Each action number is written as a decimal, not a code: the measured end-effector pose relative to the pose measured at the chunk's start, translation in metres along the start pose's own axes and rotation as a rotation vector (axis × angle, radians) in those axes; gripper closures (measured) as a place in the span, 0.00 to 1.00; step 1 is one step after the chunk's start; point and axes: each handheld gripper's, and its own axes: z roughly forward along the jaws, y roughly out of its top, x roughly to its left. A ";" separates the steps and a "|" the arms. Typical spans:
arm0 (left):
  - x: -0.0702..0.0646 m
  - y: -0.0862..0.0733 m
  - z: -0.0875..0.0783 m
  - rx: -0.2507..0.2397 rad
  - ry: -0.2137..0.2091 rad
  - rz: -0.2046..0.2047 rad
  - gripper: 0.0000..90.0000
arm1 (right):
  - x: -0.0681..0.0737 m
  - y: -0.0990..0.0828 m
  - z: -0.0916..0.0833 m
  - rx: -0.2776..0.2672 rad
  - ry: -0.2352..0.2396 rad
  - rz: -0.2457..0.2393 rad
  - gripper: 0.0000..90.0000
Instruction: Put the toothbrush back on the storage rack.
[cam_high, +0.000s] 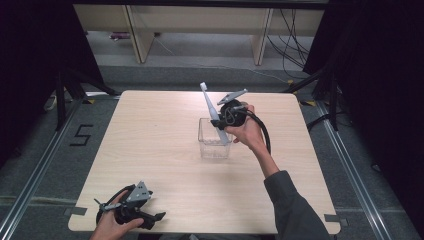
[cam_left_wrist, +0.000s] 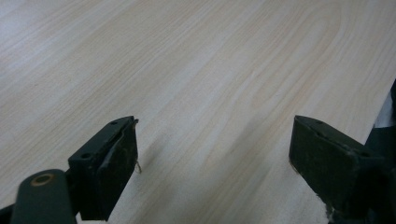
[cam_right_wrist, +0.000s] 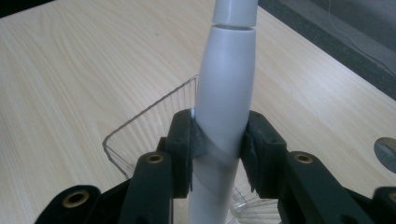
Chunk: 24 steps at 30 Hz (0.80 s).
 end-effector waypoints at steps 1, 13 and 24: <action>0.000 0.000 0.000 0.002 0.006 0.004 0.17 | 0.002 0.000 0.003 0.019 0.003 0.014 0.74; 0.000 0.000 0.000 0.002 0.008 -0.002 0.17 | 0.005 -0.008 0.025 0.096 0.014 -0.011 0.74; 0.001 0.000 -0.001 -0.002 0.009 0.004 0.17 | 0.011 -0.010 0.035 0.191 -0.006 0.037 0.74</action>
